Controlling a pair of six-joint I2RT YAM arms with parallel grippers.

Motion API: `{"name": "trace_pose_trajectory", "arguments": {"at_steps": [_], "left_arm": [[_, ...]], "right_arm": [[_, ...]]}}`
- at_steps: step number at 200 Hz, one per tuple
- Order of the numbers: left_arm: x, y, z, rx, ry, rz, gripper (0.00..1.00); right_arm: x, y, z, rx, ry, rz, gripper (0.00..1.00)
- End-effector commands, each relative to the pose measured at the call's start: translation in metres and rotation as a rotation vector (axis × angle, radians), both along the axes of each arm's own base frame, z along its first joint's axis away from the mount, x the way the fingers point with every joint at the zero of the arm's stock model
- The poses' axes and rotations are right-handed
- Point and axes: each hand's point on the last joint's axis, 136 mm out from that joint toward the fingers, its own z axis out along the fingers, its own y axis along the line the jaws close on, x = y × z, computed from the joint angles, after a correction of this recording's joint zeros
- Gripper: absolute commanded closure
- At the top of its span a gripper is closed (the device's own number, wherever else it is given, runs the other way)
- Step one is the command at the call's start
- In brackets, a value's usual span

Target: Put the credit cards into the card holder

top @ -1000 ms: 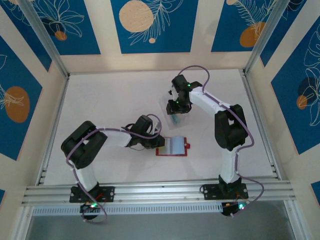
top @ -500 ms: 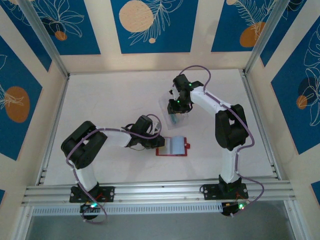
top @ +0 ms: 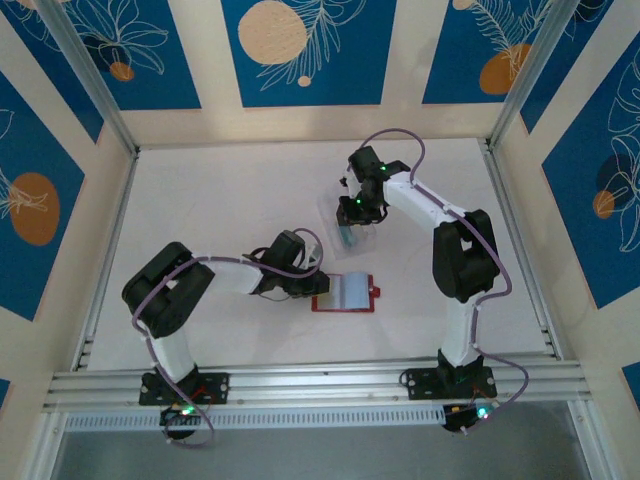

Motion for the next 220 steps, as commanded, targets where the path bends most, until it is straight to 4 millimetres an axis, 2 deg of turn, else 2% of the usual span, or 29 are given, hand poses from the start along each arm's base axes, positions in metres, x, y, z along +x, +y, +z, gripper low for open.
{"name": "trace_pose_trajectory", "arguments": {"at_steps": [1,114,176,220], "left_arm": [[-0.014,0.016,-0.024,0.086,0.059,0.017,0.84],[-0.014,0.016,-0.025,0.09,0.06,0.015,0.84],[-0.014,0.016,-0.025,0.091,0.06,0.016,0.84],[-0.016,0.018,-0.023,0.091,0.057,0.017,0.84]], "right_arm": [[0.001,0.004,0.022,0.046,-0.03,0.011,0.77],[0.002,-0.002,0.027,0.014,-0.041,-0.004,0.85],[0.004,-0.01,0.035,-0.016,-0.068,-0.027,0.9],[0.006,-0.019,0.05,-0.048,-0.111,-0.062,0.94]]}}
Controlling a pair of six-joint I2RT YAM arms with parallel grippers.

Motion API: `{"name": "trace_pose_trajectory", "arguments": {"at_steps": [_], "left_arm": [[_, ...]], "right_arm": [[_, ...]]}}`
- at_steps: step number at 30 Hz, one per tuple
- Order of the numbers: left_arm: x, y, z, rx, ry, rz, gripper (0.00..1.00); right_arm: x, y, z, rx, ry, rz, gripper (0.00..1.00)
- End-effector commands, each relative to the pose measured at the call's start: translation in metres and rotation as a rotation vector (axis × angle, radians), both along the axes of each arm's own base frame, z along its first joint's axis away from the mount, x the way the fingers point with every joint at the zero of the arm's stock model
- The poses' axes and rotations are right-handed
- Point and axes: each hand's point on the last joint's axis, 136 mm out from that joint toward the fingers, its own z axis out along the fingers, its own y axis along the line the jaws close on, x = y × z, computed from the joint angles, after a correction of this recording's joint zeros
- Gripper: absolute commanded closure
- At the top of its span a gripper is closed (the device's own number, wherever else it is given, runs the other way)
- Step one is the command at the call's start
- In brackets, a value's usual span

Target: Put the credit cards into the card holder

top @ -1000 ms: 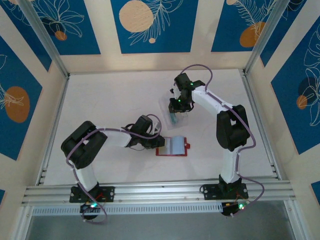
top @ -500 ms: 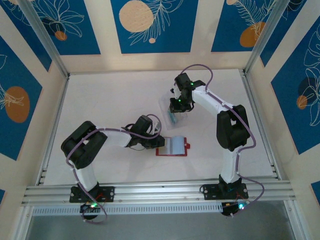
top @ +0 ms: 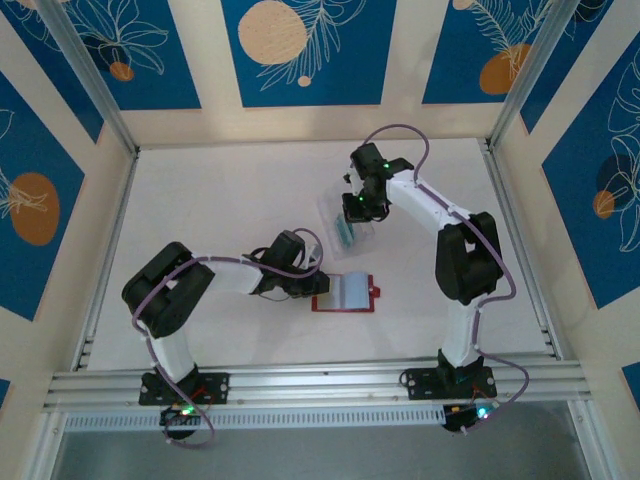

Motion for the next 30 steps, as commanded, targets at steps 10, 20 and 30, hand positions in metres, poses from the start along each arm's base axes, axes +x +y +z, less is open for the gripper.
{"name": "trace_pose_trajectory", "arguments": {"at_steps": [10,20,30], "left_arm": [[-0.018,0.021,-0.024,0.091,0.053,0.015,0.84],[-0.02,0.023,-0.022,0.105,0.04,0.0,0.84],[-0.022,0.028,-0.021,0.127,0.027,-0.013,0.84]], "right_arm": [[0.003,-0.016,0.047,-0.056,-0.108,-0.059,0.99],[-0.056,0.019,0.091,0.036,-0.227,0.022,1.0],[-0.136,0.041,0.032,0.429,-0.046,0.018,1.0]]}}
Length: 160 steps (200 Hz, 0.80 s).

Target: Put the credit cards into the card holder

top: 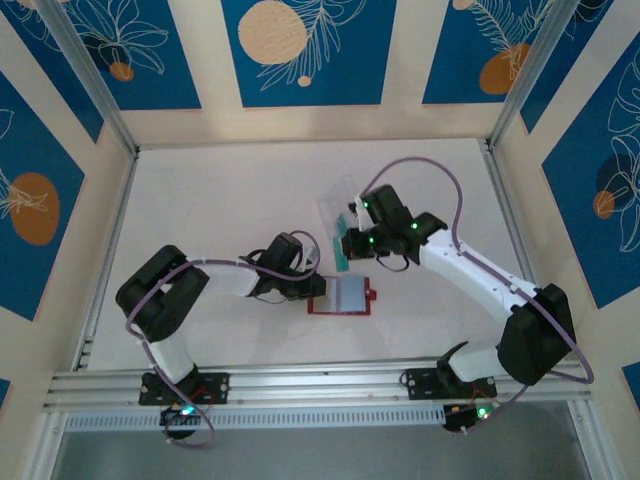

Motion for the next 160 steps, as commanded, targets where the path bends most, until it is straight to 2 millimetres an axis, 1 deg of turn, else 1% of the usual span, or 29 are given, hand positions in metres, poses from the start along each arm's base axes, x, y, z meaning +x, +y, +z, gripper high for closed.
{"name": "trace_pose_trajectory", "arguments": {"at_steps": [1,5,16,28,56,83,115,160], "left_arm": [[-0.016,0.018,-0.021,0.1,0.039,-0.01,0.84],[-0.016,0.018,-0.022,0.102,0.039,-0.011,0.84],[-0.016,0.02,-0.023,0.11,0.039,-0.01,0.84],[-0.017,0.021,-0.024,0.117,0.04,-0.009,0.84],[-0.017,0.021,-0.026,0.121,0.042,-0.01,0.84],[-0.017,0.022,-0.026,0.122,0.042,-0.009,0.84],[-0.017,0.023,-0.025,0.123,0.037,-0.007,0.84],[-0.018,0.023,-0.026,0.124,0.038,-0.007,0.84]], "right_arm": [[-0.018,0.02,-0.014,0.195,0.097,0.028,1.0],[-0.02,0.02,-0.017,0.198,0.107,0.03,1.0],[-0.03,0.016,-0.035,0.193,0.155,0.025,1.0],[-0.038,0.013,-0.049,0.2,0.202,0.021,1.0],[-0.049,0.003,-0.073,0.224,0.294,0.004,1.0],[-0.05,-0.005,-0.084,0.269,0.372,-0.02,1.0],[-0.05,-0.01,-0.094,0.293,0.427,-0.035,1.0],[-0.052,-0.012,-0.107,0.309,0.476,-0.038,1.0]]}}
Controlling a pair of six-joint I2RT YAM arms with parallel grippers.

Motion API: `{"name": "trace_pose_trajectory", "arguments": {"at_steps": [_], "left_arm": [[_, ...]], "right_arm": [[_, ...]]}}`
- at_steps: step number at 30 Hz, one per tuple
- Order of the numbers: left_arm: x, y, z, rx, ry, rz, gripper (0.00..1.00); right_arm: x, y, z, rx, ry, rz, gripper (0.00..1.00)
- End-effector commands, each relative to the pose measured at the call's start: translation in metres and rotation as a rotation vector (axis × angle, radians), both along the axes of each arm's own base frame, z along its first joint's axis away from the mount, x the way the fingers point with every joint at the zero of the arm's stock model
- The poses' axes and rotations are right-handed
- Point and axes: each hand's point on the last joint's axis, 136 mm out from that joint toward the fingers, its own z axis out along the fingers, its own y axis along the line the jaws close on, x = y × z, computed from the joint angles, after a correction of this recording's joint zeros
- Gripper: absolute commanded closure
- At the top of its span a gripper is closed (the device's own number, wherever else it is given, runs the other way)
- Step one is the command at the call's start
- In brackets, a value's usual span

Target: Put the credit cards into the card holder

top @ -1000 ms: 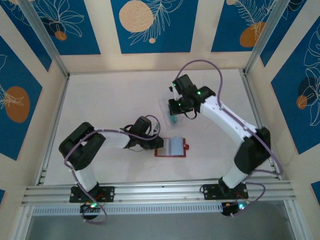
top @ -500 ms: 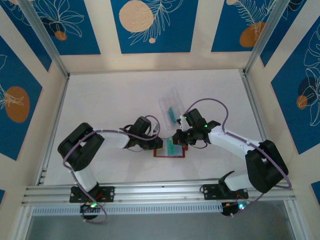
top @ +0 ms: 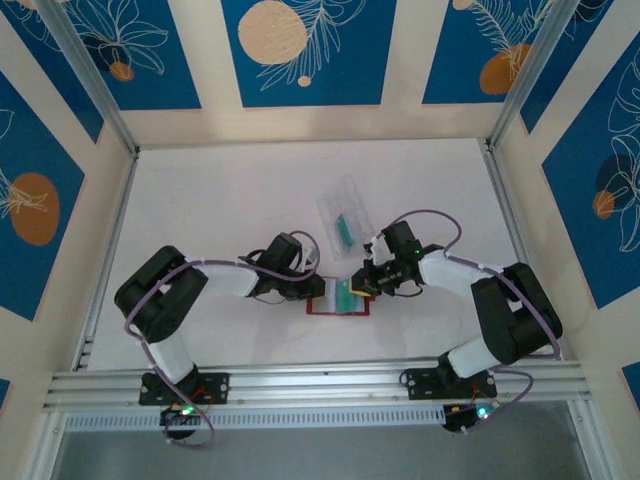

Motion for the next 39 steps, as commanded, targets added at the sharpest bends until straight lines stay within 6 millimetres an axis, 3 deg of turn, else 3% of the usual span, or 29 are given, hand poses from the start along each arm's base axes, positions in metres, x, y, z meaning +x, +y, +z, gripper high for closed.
{"name": "trace_pose_trajectory", "arguments": {"at_steps": [1,8,22,39], "left_arm": [[-0.017,0.021,-0.025,0.113,0.048,-0.002,0.84],[-0.018,0.022,-0.026,0.119,0.048,-0.002,0.84],[-0.018,0.022,-0.028,0.123,0.05,-0.003,0.84],[-0.018,0.023,-0.028,0.122,0.047,-0.003,0.84]], "right_arm": [[-0.009,0.002,-0.007,0.049,0.059,0.018,1.0],[-0.009,0.005,-0.011,0.123,0.09,0.017,1.0],[-0.007,0.008,0.0,0.197,0.069,0.027,1.0],[0.004,0.001,-0.019,0.123,0.086,0.014,1.0]]}}
